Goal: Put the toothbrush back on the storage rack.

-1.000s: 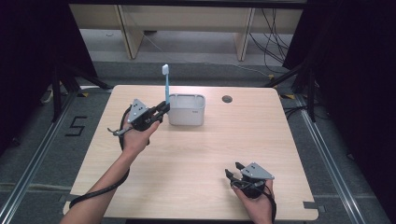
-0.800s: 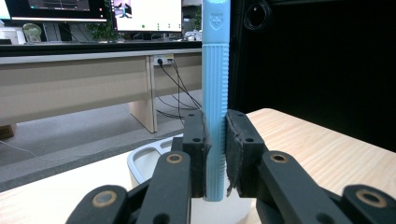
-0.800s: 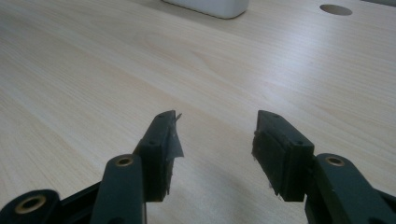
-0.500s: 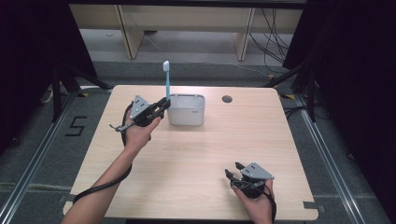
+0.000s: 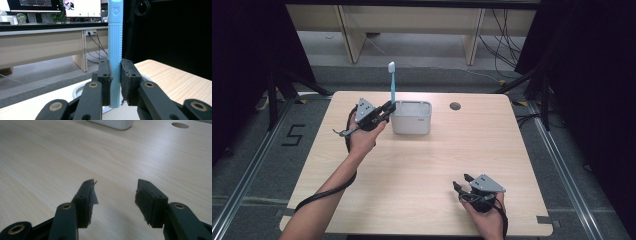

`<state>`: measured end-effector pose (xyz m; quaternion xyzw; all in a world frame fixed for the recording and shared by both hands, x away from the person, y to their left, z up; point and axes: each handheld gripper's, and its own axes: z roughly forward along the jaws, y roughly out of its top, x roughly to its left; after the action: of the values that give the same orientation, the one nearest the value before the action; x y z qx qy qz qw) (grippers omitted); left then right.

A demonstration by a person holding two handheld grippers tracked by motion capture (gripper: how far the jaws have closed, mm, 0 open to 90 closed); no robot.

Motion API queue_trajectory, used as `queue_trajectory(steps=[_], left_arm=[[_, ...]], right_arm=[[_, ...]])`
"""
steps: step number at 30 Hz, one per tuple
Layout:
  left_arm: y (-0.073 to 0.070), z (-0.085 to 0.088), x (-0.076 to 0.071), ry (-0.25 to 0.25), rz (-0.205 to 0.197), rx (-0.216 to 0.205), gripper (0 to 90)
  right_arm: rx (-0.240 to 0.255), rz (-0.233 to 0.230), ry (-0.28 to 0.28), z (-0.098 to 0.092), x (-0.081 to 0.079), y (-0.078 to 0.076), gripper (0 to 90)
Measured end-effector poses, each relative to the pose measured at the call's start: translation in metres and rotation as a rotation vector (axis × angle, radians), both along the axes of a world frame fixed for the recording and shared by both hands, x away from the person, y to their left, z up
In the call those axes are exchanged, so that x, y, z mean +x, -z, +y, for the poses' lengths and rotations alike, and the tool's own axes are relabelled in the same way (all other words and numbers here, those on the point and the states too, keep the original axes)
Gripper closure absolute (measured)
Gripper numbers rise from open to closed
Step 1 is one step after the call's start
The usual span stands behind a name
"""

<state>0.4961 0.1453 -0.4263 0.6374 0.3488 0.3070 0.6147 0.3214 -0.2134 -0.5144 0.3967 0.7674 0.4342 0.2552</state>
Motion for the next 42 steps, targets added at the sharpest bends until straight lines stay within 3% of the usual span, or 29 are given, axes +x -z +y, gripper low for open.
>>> queue_trajectory(steps=[2, 3, 4, 8, 10, 13, 14, 17, 19, 23, 26, 42], left_arm=[[0.001, -0.001, 0.002, 0.0, 0.001, -0.005, 78.4], [0.002, -0.002, 0.004, -0.001, 0.001, 0.001, 78.4], [0.003, -0.003, 0.005, -0.004, 0.003, -0.008, 78.4], [0.008, -0.004, 0.012, -0.007, 0.007, 0.006, 78.4], [0.009, -0.004, 0.014, -0.011, 0.006, 0.006, 78.4], [0.011, -0.004, 0.017, -0.016, 0.01, 0.007, 78.4], [0.011, -0.005, 0.018, -0.018, 0.01, 0.008, 78.4], [0.014, -0.005, 0.02, -0.017, 0.013, 0.01, 78.4], [0.015, -0.005, 0.022, -0.02, 0.015, 0.012, 78.4], [0.018, -0.006, 0.025, -0.023, 0.02, 0.015, 78.4], [0.02, -0.005, 0.026, -0.027, 0.022, 0.016, 78.4], [0.024, -0.005, 0.031, -0.038, 0.032, 0.022, 78.4]], right_arm=[[-0.002, 0.0, -0.001, 0.0, 0.0, 0.0, 49.5], [0.025, 0.039, 0.009, 0.002, -0.002, 0.0, 49.5], [0.032, 0.04, 0.012, 0.003, -0.002, 0.0, 49.5], [0.002, 0.002, 0.0, 0.0, 0.0, 0.0, 49.5], [0.018, 0.016, -0.002, 0.001, 0.0, 0.0, 49.5], [0.001, 0.002, -0.001, 0.0, 0.0, 0.0, 49.5], [0.022, 0.025, 0.007, 0.002, -0.001, 0.0, 49.5], [0.025, 0.031, 0.007, 0.002, -0.002, 0.0, 49.5], [0.0, 0.001, -0.002, 0.0, 0.0, 0.0, 49.5], [0.019, 0.016, -0.002, 0.001, 0.0, 0.0, 49.5], [0.001, 0.002, -0.002, 0.0, 0.0, 0.0, 49.5], [0.001, 0.001, -0.003, 0.0, 0.0, 0.0, 49.5]])
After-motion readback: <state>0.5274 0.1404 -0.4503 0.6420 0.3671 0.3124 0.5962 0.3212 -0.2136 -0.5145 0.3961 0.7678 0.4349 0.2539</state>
